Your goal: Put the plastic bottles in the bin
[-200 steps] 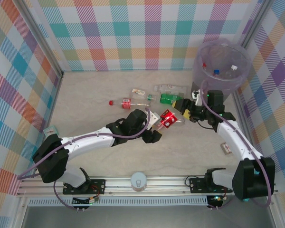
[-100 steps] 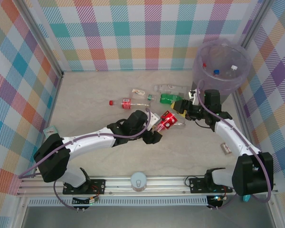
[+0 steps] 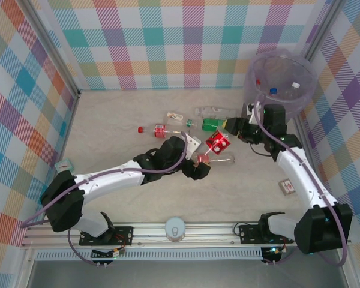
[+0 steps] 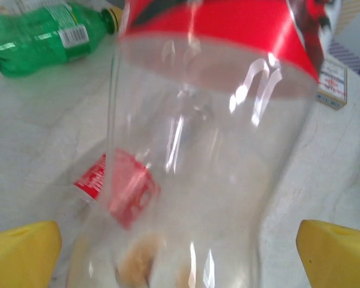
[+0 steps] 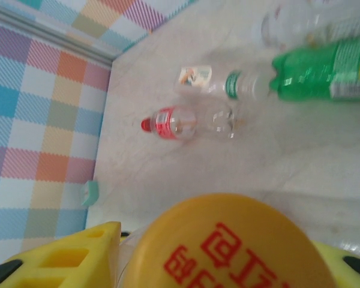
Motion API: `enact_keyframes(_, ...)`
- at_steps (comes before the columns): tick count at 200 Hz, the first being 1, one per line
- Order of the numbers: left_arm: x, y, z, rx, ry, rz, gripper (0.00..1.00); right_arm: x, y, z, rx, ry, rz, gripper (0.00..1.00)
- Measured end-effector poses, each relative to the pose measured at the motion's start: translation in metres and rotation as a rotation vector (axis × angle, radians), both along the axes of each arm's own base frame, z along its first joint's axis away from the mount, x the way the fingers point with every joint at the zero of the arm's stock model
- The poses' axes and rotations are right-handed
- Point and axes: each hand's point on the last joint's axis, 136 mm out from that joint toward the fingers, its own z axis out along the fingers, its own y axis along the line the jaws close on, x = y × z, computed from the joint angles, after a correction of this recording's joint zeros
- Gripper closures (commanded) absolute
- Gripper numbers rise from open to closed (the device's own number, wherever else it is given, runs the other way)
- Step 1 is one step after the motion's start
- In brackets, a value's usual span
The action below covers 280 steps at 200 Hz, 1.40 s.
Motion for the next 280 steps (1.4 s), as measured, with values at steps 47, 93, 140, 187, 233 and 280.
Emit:
enact_keyframes(47,0.003,0.014,0.029,-0.04,-0.057,0.062,0.0,0.033,-0.043,0.131,-0.191,-0.333,-0.184,0.57)
enact_keyframes(93,-0.001,0.025,0.027,-0.046,-0.048,0.091,0.0,0.04,-0.13,0.235,-0.41,-0.608,-0.542,0.62)
enact_keyframes(140,-0.001,0.031,0.027,-0.04,-0.046,0.113,0.0,0.052,-0.2,0.266,-0.703,-0.677,-0.793,0.63)
enact_keyframes(187,0.0,0.032,0.026,-0.048,-0.033,0.13,0.01,0.104,-0.237,0.209,-0.943,-0.543,-0.794,0.63)
enact_keyframes(233,-0.001,0.035,0.019,-0.033,-0.023,0.14,0.01,0.122,-0.253,0.14,-1.011,-0.413,-0.746,0.63)
enact_keyframes(280,0.0,0.034,0.016,-0.033,-0.012,0.146,0.01,0.153,-0.266,0.088,-1.007,-0.316,-0.702,0.59)
